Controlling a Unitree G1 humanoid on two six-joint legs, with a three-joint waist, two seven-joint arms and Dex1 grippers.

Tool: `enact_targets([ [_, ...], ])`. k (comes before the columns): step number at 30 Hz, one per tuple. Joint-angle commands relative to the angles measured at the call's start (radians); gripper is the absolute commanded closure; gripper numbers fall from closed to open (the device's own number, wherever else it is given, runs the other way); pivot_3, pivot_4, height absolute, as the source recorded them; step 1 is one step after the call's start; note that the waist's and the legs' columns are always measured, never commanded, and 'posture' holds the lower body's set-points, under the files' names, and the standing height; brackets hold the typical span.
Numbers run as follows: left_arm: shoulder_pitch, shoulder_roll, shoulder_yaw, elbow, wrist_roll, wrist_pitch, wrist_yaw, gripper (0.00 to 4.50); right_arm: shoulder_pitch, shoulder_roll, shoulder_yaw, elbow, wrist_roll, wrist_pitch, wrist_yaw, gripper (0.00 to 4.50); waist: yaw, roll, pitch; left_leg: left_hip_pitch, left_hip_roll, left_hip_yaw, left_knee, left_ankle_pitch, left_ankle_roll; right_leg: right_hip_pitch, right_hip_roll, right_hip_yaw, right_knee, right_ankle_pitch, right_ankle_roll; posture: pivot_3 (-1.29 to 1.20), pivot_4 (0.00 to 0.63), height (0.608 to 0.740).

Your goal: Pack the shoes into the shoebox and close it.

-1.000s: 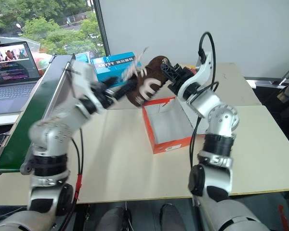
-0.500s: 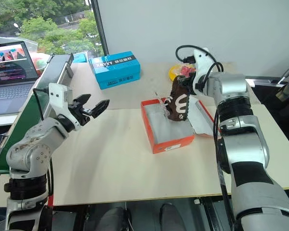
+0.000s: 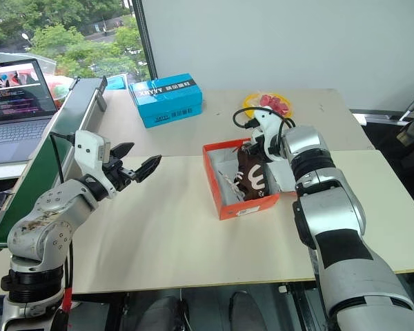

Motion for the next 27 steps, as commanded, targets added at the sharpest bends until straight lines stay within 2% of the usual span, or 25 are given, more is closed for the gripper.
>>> enact_targets([
  [1, 0.02, -0.015, -0.014, -0.062, 0.017, -0.04, 0.01, 0.0, -0.01, 0.015, 0.025, 0.009, -0.057, -0.05, 0.038, 4.07, 0.0, 0.0, 0.0, 0.0, 0.0, 0.0, 0.0, 0.0, 0.0, 0.0, 0.0, 0.0, 0.001, 0.0, 0.0, 0.0, 0.15, 0.74],
  [9, 0.068, -0.04, -0.021, -0.117, 0.028, -0.029, 0.038, 0.0, 0.024, 0.046, 0.011, 0.105, -0.131, -0.184, -0.05, 4.07, -0.003, 0.0, 0.0, 0.003, 0.0, 0.0, 0.0, 0.001, -0.001, 0.002, 0.0, 0.0, 0.002, 0.0, 0.0, 0.0, 0.15, 0.74],
  [11, 0.079, -0.033, -0.008, -0.134, 0.023, -0.016, 0.044, 0.0, 0.045, 0.044, 0.009, 0.13, -0.156, -0.242, -0.13, 3.08, -0.002, 0.0, 0.0, 0.003, 0.0, 0.0, 0.0, 0.0, -0.001, 0.003, 0.0, 0.0, 0.001, 0.0, 0.0, 0.0, 0.15, 0.74],
  [14, 0.092, -0.021, 0.006, -0.153, 0.015, -0.002, 0.046, 0.0, 0.048, 0.042, -0.015, 0.148, -0.157, -0.278, -0.191, 2.22, 0.001, 0.0, 0.0, 0.004, 0.0, 0.0, 0.0, 0.001, -0.001, 0.003, -0.001, 0.0, 0.0, 0.0, 0.0, 0.0, 0.15, 0.74],
  [19, 0.107, -0.005, 0.024, -0.161, 0.01, 0.007, 0.043, 0.0, 0.011, 0.039, -0.031, 0.132, -0.169, -0.288, -0.158, 0.38, -0.002, 0.0, 0.0, 0.003, 0.0, 0.0, 0.0, 0.003, -0.005, 0.003, 0.0, 0.0, 0.001, 0.0, 0.0, 0.0, 0.15, 0.74],
  [21, 0.11, -0.002, 0.029, -0.158, 0.009, 0.007, 0.04, 0.0, -0.009, 0.038, -0.037, 0.115, -0.164, -0.272, -0.126, 0.07, -0.003, 0.0, 0.0, 0.003, 0.0, 0.0, 0.0, 0.002, -0.004, 0.003, 0.0, 0.0, 0.0, 0.0, 0.0, 0.0, 0.15, 0.74],
  [27, 0.098, -0.001, 0.025, -0.132, 0.017, -0.001, 0.029, 0.0, -0.079, 0.025, -0.071, -0.006, -0.133, -0.204, -0.052, 0.07, -0.005, 0.0, 0.0, 0.003, 0.0, 0.0, 0.0, 0.001, -0.003, 0.002, 0.0, 0.001, 0.002, 0.0, 0.0, 0.0, 0.15, 0.74],
])
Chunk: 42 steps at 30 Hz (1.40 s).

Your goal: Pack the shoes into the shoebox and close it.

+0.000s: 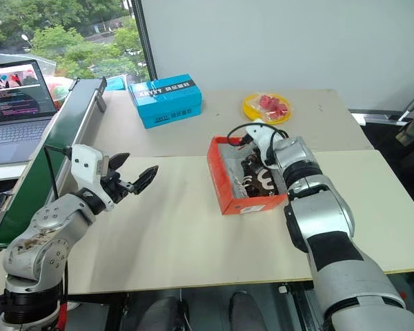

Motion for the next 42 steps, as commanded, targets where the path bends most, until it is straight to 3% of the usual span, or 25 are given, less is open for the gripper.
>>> enact_targets([
  [1, -0.014, 0.009, 0.008, -0.016, -0.001, -0.017, -0.009, 0.0, -0.064, -0.035, -0.047, -0.141, 0.031, 0.043, 0.041, 0.07, 0.001, 0.0, 0.0, 0.0, 0.0, 0.0, 0.0, 0.0, 0.0, 0.0, 0.0, 0.0, 0.0, 0.0, 0.0, 0.0, 0.15, 0.74],
  [7, -0.017, 0.028, 0.039, -0.002, 0.02, -0.016, 0.007, 0.0, -0.03, -0.066, -0.15, -0.409, 0.158, 0.17, 0.169, 0.07, 0.004, 0.0, 0.0, 0.0, 0.0, 0.0, 0.0, -0.001, 0.002, 0.0, 0.0, 0.0, 0.0, 0.0, 0.0, 0.0, 0.15, 0.74],
  [10, -0.008, 0.049, 0.091, 0.03, 0.081, -0.012, 0.077, 0.0, 0.156, -0.032, -0.223, -0.784, 0.335, 0.22, 0.26, 0.07, 0.008, 0.0, 0.0, 0.0, 0.001, -0.002, 0.0, -0.002, 0.003, 0.001, 0.0, -0.002, 0.0, 0.0, 0.0, 0.0, 0.15, 0.74],
  [12, 0.003, 0.054, 0.119, 0.041, 0.1, -0.011, 0.102, 0.0, 0.329, -0.02, -0.206, -1.008, 0.338, 0.162, 0.228, 0.07, 0.008, 0.0, 0.0, 0.0, 0.001, -0.002, 0.0, -0.002, 0.003, 0.001, 0.0, -0.002, 0.0, 0.0, 0.0, 0.0, 0.15, 0.74],
  [16, 0.016, 0.031, 0.169, 0.045, 0.117, -0.01, 0.152, 0.0, 0.534, -0.003, -0.135, -1.173, 0.344, 0.251, 0.189, 0.07, 0.019, 0.0, 0.0, 0.0, 0.0, -0.002, 0.001, -0.002, 0.004, 0.001, -0.002, -0.002, 0.001, 0.0, 0.001, 0.0, 0.15, 0.74],
  [23, 0.064, -0.022, 0.187, 0.012, 0.157, -0.043, 0.213, 0.0, 0.685, 0.082, -0.08, -1.183, 0.306, 0.14, 0.08, 0.07, 0.023, 0.0, 0.0, 0.001, 0.0, -0.001, 0.001, -0.002, 0.003, 0.001, 0.0, -0.001, -0.001, 0.0, 0.001, 0.0, 0.15, 0.74],
  [31, 0.092, -0.097, 0.25, 0.015, 0.153, -0.088, 0.261, 0.0, 0.65, 0.123, -0.104, -1.091, 0.31, 0.068, -0.011, 0.07, 0.027, 0.0, 0.0, 0.001, 0.0, -0.001, 0.001, -0.002, 0.003, 0.001, 0.0, -0.001, -0.003, 0.001, 0.0, 0.0, 0.15, 0.74],
  [42, -0.003, -0.083, 0.216, 0.083, 0.228, -0.047, 0.328, 0.0, 0.512, 0.193, -0.041, -0.91, 0.264, -0.088, -0.012, 0.07, 0.02, 0.0, 0.0, 0.001, -0.001, -0.001, 0.001, -0.002, 0.003, 0.001, 0.001, -0.001, -0.002, 0.001, 0.0, 0.0, 0.15, 0.74],
])
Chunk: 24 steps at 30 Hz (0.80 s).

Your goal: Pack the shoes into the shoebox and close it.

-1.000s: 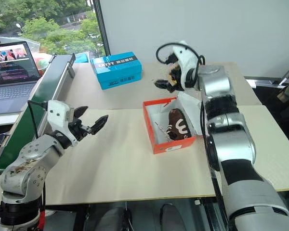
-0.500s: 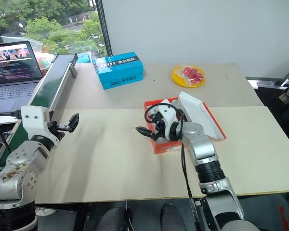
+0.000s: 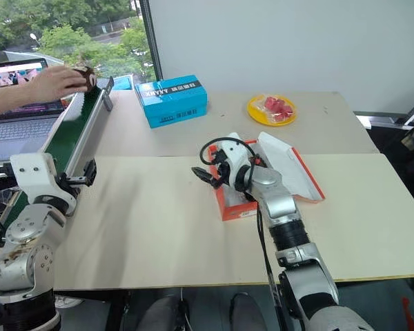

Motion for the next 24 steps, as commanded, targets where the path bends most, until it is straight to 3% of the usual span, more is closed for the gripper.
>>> enact_targets([
  [1, -0.027, 0.019, 0.005, 0.022, 0.03, -0.003, 0.014, 0.0, -0.05, 0.025, 0.014, 0.034, -0.013, -0.088, 0.014, 0.07, -0.001, 0.0, 0.0, 0.0, 0.0, 0.0, 0.0, 0.0, 0.0, 0.0, 0.0, 0.0, 0.002, 0.0, 0.0, 0.0, 0.15, 0.74],
  [9, -0.073, 0.029, 0.001, 0.103, 0.052, -0.019, 0.011, 0.0, -0.127, 0.082, 0.035, 0.117, -0.013, -0.147, 0.063, 0.07, 0.0, 0.0, 0.0, 0.0, 0.0, 0.0, 0.0, 0.0, -0.001, 0.0, 0.0, -0.001, 0.004, 0.0, 0.0, 0.0, 0.15, 0.74],
  [14, -0.068, 0.052, 0.08, 0.179, 0.034, -0.04, -0.002, 0.0, -0.117, 0.093, 0.044, 0.08, -0.014, -0.126, 0.098, 0.07, -0.001, 0.0, 0.0, 0.0, 0.001, 0.0, 0.0, 0.001, -0.001, 0.0, 0.0, -0.001, 0.004, 0.0, 0.0, 0.0, 0.15, 0.74],
  [24, -0.179, 0.234, 0.149, 0.542, -0.009, -0.124, -0.17, 0.0, -0.088, 0.068, 0.066, -0.026, -0.024, -0.062, 0.141, 0.07, 0.0, 0.0, 0.0, -0.001, 0.001, -0.001, 0.0, 0.001, -0.002, -0.001, 0.0, -0.003, 0.004, 0.001, -0.001, 0.0, 0.15, 0.74],
])
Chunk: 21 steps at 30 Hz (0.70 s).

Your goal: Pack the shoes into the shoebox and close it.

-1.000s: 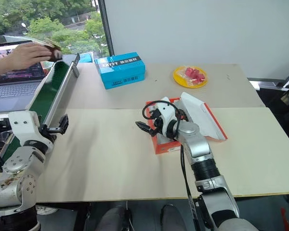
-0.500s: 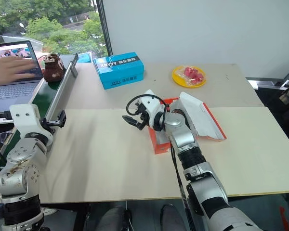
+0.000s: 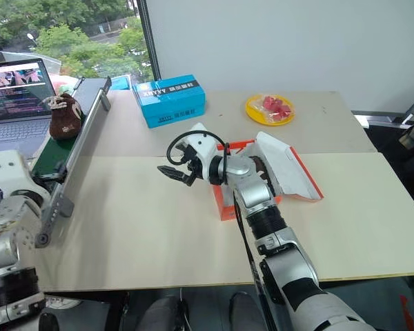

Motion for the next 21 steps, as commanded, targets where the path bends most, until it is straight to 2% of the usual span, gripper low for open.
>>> enact_targets([
  [1, -0.062, 0.07, 0.008, 0.131, -0.013, -0.081, -0.087, 0.0, 0.002, -0.016, 0.009, -0.076, 0.009, 0.011, 0.019, 0.07, 0.001, 0.0, 0.0, 0.0, 0.0, 0.0, 0.0, 0.001, -0.002, 0.0, -0.001, 0.0, 0.0, 0.0, 0.0, 0.0, 0.15, 0.74],
  [6, -0.164, 0.159, 0.006, 0.393, -0.007, -0.202, -0.168, 0.0, 0.02, -0.038, 0.013, -0.112, 0.016, 0.028, 0.038, 0.07, 0.001, 0.0, 0.0, -0.001, 0.0, 0.001, 0.0, 0.002, -0.003, 0.0, 0.0, -0.001, -0.001, 0.0, 0.0, 0.0, 0.15, 0.74],
  [12, -0.293, 0.239, -0.067, 0.67, 0.047, -0.342, -0.227, 0.0, 0.04, -0.056, 0.002, -0.142, 0.021, 0.058, 0.033, 0.07, 0.001, -0.001, 0.0, -0.001, 0.0, 0.002, 0.0, 0.002, -0.003, 0.0, 0.0, -0.002, -0.001, 0.0, 0.0, 0.0, 0.15, 0.74],
  [21, -0.406, 0.256, -0.148, 0.951, 0.086, -0.41, -0.303, 0.0, 0.051, -0.071, -0.002, -0.179, 0.022, 0.086, 0.027, 0.07, -0.002, -0.001, 0.0, -0.001, 0.0, 0.007, 0.0, 0.002, -0.002, 0.0, 0.0, -0.003, 0.0, 0.0, 0.0, 0.0, 0.15, 0.74],
])
